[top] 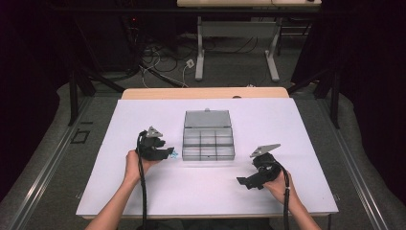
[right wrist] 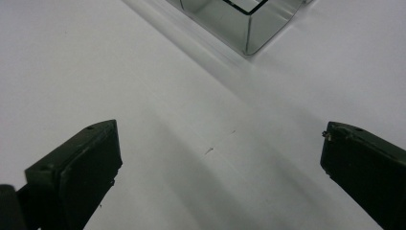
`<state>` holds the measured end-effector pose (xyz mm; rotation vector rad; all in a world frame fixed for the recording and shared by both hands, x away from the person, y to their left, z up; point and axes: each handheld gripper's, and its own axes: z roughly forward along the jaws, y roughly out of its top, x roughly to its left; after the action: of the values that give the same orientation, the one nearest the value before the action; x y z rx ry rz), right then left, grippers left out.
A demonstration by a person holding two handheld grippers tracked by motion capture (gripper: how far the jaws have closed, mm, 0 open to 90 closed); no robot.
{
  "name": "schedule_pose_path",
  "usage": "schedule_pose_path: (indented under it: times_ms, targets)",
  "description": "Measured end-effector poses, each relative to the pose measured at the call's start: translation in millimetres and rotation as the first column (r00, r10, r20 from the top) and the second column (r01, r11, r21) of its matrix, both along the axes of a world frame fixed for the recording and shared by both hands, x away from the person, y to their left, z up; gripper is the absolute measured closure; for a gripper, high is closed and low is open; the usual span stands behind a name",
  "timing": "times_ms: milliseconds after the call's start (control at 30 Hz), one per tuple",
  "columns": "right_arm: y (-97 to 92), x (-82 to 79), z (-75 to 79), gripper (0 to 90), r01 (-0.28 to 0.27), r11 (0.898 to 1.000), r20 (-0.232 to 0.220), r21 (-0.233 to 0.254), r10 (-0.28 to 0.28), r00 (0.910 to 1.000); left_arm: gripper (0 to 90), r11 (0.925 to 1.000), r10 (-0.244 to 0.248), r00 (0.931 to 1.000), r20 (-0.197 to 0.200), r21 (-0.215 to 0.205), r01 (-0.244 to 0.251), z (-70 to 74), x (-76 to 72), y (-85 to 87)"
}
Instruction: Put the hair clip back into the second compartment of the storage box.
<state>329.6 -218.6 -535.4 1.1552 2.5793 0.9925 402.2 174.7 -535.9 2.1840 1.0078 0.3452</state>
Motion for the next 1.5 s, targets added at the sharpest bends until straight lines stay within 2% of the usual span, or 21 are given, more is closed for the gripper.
schedule_pose_path:
  times_ms: [100,133,200,300,367,400,433,467,733,900,1033,1167,1200,1300,1500]
  targets:
    - [0.2,0.1,-0.7,0.0,0.001,1.0,-0.002,0.003,-0.001,1.0,57.9,0.9992,-0.039,0.9992,-0.013,0.011,0.039,-0.3,4.2,-1.3]
    - [-0.3,0.3,-0.8,0.0,0.0,1.0,0.0,0.002,0.0,1.0,59.8,0.9993,-0.036,0.9993,-0.01,-0.009,0.036,-2.3,4.7,-2.8]
    - [-1.1,0.7,-1.0,0.0,-0.004,1.0,0.0,0.005,0.004,1.0,62.5,0.9976,-0.069,0.9972,-0.027,0.004,0.07,-2.2,7.1,-3.9]
    - [-1.1,0.5,-1.3,0.0,0.0,1.0,-0.009,0.007,0.0,1.0,66.8,0.9946,-0.104,0.994,-0.035,-0.002,0.104,-4.4,8.7,-8.0]
    - [0.2,1.1,-4.0,0.0,0.002,1.0,0.001,0.011,-0.002,1.0,69.0,0.9936,-0.113,0.9928,-0.039,-0.002,0.113,-5.6,8.6,-10.7]
    - [0.0,1.3,-3.9,0.0,-0.003,1.0,-0.01,0.007,0.003,0.9999,70.1,0.9929,-0.118,0.992,-0.044,0.004,0.118,-6.1,8.9,-11.3]
    - [-0.4,0.7,-2.2,0.0,0.002,1.0,-0.038,-0.017,-0.003,0.9993,70.7,0.9923,-0.124,0.9912,-0.047,0.003,0.124,-7.7,9.1,-12.3]
    - [-0.2,1.5,-3.1,0.0,-0.006,1.0,-0.023,-0.015,0.006,0.9997,71.2,0.9916,-0.128,0.9903,-0.054,0.012,0.129,-8.2,9.4,-12.4]
    - [-1.4,1.6,-3.6,0.0,-0.015,1.0,-0.022,-0.025,0.015,0.9996,78.3,0.9877,-0.152,0.9845,-0.087,0.024,0.155,-15.0,10.1,-12.4]
    - [-1.7,1.3,-2.9,0.0,-0.01,1.0,-0.025,-0.02,0.009,0.9996,82.6,0.9864,-0.159,0.9842,-0.077,0.029,0.162,-14.7,8.6,-11.3]
    - [-1.3,1.0,-3.1,0.0,-0.001,1.0,-0.025,-0.013,0.001,0.9997,85.2,0.9874,-0.157,0.9847,-0.075,0.004,0.158,-13.8,7.2,-10.1]
    - [-2.9,1.1,-2.3,0.0,-0.005,1.0,-0.021,-0.025,0.004,0.9998,88.8,0.9853,-0.171,0.9817,-0.084,-0.018,0.17,-10.4,4.9,-9.5]
    - [-3.0,1.2,-2.4,0.0,-0.005,1.0,-0.02,-0.026,0.005,0.9998,89.3,0.9857,-0.168,0.9831,-0.071,-0.014,0.168,-10.2,4.0,-10.3]
    - [-1.8,0.6,-2.7,0.0,0.001,1.0,-0.022,-0.018,-0.002,0.9998,89.5,0.9853,-0.17,0.9829,-0.071,0.004,0.171,-8.2,2.0,-11.6]
    - [-2.1,0.1,-1.7,0.0,-0.007,1.0,-0.014,-0.016,0.006,0.9999,89.5,0.989,-0.148,0.9865,-0.071,-0.008,0.147,-7.5,-0.6,-9.7]
